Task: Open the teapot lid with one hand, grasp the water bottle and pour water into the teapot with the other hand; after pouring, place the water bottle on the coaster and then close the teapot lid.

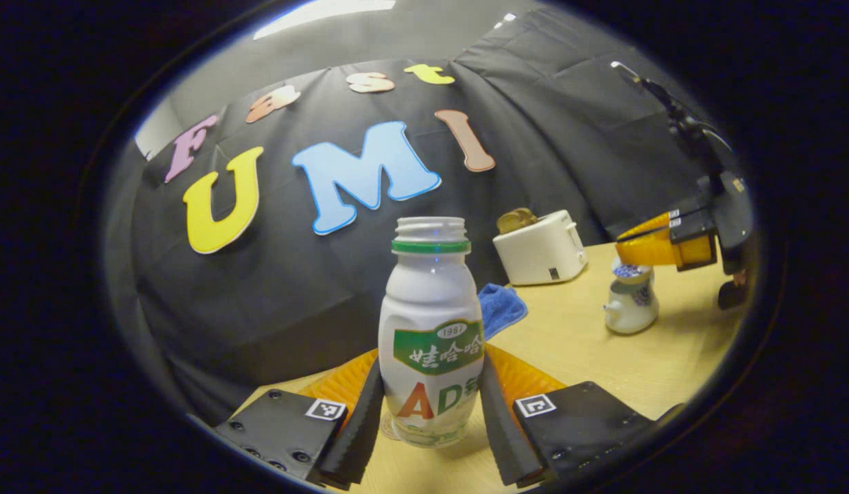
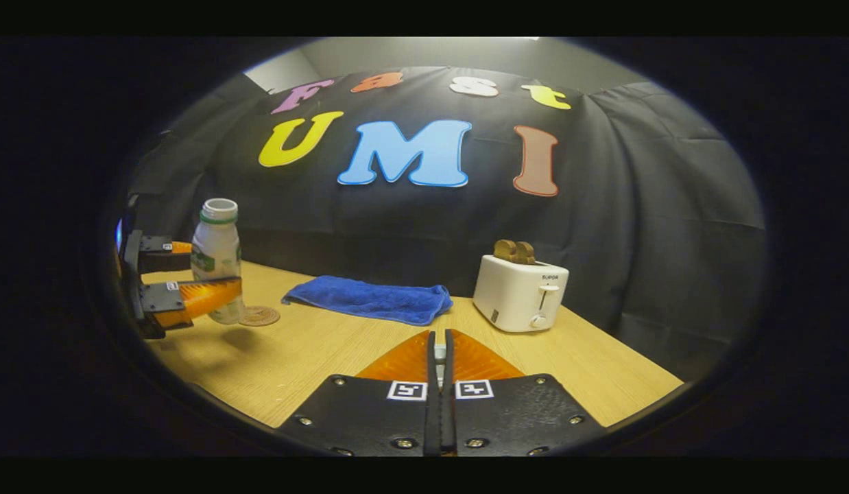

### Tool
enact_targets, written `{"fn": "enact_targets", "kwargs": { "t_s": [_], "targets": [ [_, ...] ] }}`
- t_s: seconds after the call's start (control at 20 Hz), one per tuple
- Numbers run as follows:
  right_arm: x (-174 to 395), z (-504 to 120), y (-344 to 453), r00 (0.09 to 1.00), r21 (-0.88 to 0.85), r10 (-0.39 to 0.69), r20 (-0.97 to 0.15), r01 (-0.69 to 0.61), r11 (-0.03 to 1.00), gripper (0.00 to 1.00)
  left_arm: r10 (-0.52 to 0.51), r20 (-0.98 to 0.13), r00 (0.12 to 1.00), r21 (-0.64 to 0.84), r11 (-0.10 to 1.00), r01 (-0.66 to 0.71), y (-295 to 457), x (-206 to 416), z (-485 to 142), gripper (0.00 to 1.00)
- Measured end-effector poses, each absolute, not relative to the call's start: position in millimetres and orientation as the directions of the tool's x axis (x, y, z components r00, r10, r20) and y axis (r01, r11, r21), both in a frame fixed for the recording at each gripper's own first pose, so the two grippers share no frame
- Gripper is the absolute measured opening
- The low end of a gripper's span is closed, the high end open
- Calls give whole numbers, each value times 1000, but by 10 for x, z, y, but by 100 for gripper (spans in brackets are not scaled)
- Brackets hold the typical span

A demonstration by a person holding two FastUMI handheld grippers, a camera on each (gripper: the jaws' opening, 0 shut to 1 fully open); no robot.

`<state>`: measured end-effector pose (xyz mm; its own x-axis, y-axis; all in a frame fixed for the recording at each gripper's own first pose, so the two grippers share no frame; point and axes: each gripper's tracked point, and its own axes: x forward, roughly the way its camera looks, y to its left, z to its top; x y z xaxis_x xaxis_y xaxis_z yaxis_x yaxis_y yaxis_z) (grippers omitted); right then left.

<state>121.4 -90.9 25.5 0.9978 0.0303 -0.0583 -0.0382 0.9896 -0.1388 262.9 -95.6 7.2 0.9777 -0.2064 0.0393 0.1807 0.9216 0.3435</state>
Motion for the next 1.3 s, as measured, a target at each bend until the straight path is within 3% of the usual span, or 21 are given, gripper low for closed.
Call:
{"fn": "enact_targets", "kwargs": {
  "t_s": [0.25,0.3,0.4,0.7,0.75,0.85,0.9,0.95,1.0,1.05,1.1,1.2,1.3],
  "targets": [
    [1300,139,-912,996,-126,19,-82,-29,992,0,-221,59,974,245,949,200,-766,2490,330,68],
    [1300,130,-914,996,-125,15,-87,-26,992,0,-219,63,974,230,953,199,-727,2505,364,69],
    [1310,86,-915,995,-121,14,-96,-26,992,1,-203,65,977,208,960,185,-641,2568,427,80],
    [1297,4,-953,993,-102,1,-114,-13,995,0,-147,51,988,123,982,140,-335,2851,404,80],
    [1265,59,-944,995,-105,2,-100,-13,994,0,-133,53,990,100,987,127,-255,2888,394,75],
    [1187,243,-888,999,-131,8,-39,-14,991,36,-105,42,994,59,993,102,-100,2973,354,72],
    [1112,370,-850,1000,-143,11,7,-10,990,48,-87,36,996,42,995,86,-17,3028,343,70],
    [1016,483,-771,999,-152,19,47,-12,988,72,-77,31,997,28,997,76,52,3092,337,75],
    [924,547,-657,996,-161,40,74,-28,987,73,-74,25,997,9,997,74,100,3143,312,75],
    [844,568,-535,994,-169,64,88,-49,984,75,-86,15,996,-9,996,86,105,3211,255,69],
    [762,563,-413,991,-175,96,93,-78,981,75,-105,6,994,-25,994,105,91,3272,188,81],
    [634,452,-164,984,-186,171,52,-159,970,76,-132,-13,991,-62,989,131,51,3412,50,75],
    [530,432,-78,978,-178,206,36,-197,964,86,-120,-47,992,-58,991,118,45,3536,-117,75]
  ]
}}
